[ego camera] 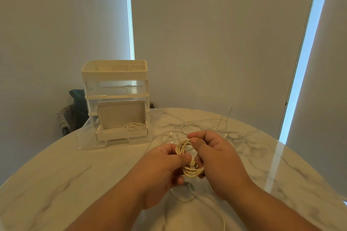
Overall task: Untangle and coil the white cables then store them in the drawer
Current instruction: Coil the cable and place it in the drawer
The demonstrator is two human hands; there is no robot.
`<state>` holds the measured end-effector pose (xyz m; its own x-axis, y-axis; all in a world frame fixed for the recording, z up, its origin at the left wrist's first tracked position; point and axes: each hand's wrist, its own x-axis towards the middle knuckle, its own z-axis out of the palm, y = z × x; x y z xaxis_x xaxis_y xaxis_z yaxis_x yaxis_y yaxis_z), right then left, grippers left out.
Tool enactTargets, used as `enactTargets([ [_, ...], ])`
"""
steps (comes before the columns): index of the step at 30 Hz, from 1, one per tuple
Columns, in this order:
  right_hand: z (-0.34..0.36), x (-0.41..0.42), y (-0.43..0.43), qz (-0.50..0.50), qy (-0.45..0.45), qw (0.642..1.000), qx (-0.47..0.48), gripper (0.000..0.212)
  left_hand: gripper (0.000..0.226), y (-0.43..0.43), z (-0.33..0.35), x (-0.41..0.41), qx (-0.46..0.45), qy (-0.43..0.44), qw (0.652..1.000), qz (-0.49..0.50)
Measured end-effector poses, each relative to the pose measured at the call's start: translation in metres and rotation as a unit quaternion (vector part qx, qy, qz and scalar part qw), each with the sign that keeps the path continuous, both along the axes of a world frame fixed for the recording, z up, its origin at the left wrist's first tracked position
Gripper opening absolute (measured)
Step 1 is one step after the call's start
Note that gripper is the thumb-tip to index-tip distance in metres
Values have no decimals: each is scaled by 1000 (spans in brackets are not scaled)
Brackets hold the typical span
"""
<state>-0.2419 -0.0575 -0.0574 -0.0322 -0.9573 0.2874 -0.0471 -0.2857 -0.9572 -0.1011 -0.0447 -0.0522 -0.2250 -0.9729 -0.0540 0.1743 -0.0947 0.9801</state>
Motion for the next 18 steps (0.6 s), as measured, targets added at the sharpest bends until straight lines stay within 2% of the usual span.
enactTargets([
  [6, 3, 0, 2, 10, 57, 998, 13, 12, 8, -2, 0, 7, -60, -139, 988, 25],
  [11, -1, 6, 4, 18, 89, 996, -10, 13, 17, -7, -3, 15, -124, -288, 946, 83],
  [14, -3, 8, 4, 13, 94, 995, -20, 14, 18, -6, 1, 14, -116, -283, 949, 72],
  [18, -1, 2, -1, -14, 75, 997, -19, 16, 10, -5, 5, 19, -86, -181, 980, -18],
])
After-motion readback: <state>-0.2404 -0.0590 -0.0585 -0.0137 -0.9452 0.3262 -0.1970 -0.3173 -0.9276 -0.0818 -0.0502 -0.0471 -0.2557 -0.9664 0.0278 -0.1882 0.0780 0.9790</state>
